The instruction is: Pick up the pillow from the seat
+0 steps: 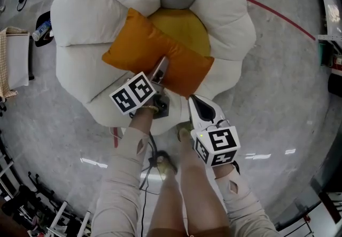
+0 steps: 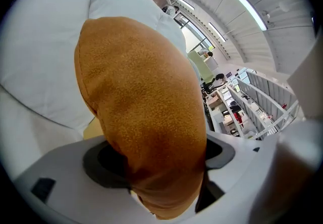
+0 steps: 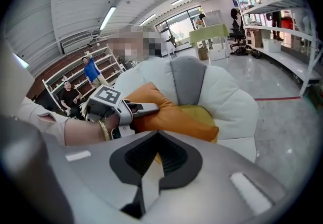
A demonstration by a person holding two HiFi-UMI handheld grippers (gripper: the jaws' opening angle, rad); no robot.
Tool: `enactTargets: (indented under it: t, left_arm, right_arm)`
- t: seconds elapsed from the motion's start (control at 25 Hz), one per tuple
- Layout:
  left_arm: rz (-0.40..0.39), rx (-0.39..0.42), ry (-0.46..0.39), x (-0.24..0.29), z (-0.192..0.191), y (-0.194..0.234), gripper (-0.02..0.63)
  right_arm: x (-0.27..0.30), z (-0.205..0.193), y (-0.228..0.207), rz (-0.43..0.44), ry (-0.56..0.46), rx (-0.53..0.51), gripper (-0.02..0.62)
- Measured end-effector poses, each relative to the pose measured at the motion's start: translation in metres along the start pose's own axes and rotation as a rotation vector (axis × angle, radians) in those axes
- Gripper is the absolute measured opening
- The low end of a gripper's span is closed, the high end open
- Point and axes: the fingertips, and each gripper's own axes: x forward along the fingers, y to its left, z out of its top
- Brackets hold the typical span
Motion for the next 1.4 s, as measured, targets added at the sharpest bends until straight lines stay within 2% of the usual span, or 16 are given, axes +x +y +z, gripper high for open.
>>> enactTargets:
  t: [0.4,0.64,1.08,1.4]
  left_arm:
    - [-0.037,0.029,-0.033,-0.083,-0.013,-0.005,0.413]
    - [-0.019,0.11,-0.071,-0.147,-0.02,-0.005,0.413]
    - [-0.074,0.173,-0.103,-0.245,-0.048,-0.022,0.413]
    - [-0.05,0.3,-0.114,-0.33,-0.07,-0.042,0.413]
  right_arm:
    - [-0.044,-0.019,0.029,-0.032,-0.035,-0.018,-0.002]
    - [-0.073,-0.027,0.057,-0.037,-0.063,-0.036,-0.002]
    - [-0.13,-0.034,0.11,-0.044,-0.137,-0.077,-0.002]
    - [-0.191,-0.025,0.164,-0.032,-0.179,-0.126,-0.002]
